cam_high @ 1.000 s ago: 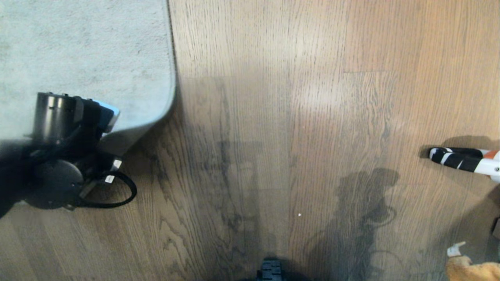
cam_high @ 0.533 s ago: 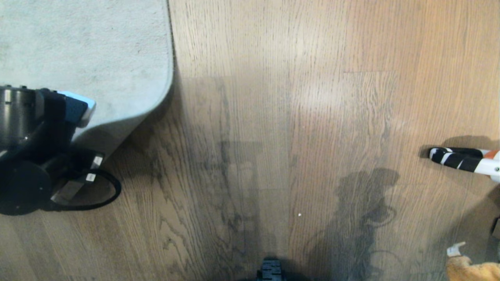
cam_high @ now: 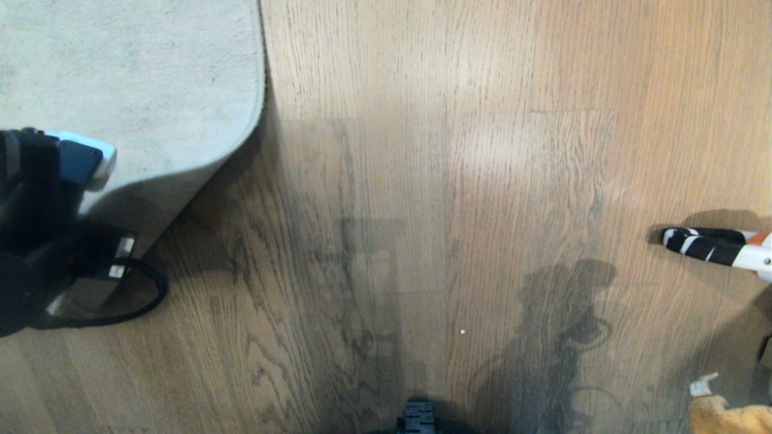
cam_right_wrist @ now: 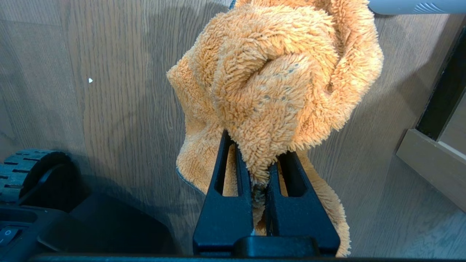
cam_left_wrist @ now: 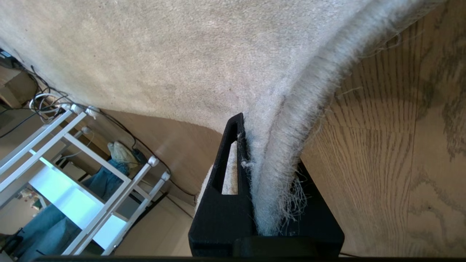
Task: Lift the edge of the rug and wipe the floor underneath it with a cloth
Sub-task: Lift up the carpet
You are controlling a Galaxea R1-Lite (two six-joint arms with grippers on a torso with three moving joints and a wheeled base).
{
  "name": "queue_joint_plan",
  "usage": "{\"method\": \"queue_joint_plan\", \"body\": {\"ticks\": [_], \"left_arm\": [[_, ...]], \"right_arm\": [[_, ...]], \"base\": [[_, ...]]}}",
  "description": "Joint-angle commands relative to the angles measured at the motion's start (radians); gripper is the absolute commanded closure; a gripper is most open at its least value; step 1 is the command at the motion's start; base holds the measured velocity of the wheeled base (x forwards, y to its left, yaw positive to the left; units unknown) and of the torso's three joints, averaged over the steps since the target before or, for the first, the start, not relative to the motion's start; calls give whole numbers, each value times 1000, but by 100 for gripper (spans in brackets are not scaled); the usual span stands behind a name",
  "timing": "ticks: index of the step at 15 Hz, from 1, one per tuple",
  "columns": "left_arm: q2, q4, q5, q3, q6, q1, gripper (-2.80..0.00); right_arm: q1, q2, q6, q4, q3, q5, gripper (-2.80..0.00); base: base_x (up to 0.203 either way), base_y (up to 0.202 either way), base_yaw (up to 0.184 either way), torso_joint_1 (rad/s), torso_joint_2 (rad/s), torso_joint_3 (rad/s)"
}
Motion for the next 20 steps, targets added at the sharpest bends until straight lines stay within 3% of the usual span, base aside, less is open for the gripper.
{"method": "queue_joint_plan", "body": {"ticks": [1, 15, 20], "left_arm": [[-10, 0, 6, 2, 2, 9, 0], [-33, -2, 4, 40, 2, 15, 0], [-35, -3, 1, 60, 0, 14, 0]], "right_arm": [[-1, 1, -3, 0, 0, 0, 0], [-1, 1, -1, 0, 0, 0, 0], [1, 1, -1, 0, 0, 0, 0]], "base": [[0, 0, 0, 0, 0, 0], [0, 0, 0, 0, 0, 0], [1, 137, -2, 4, 5, 4]]}}
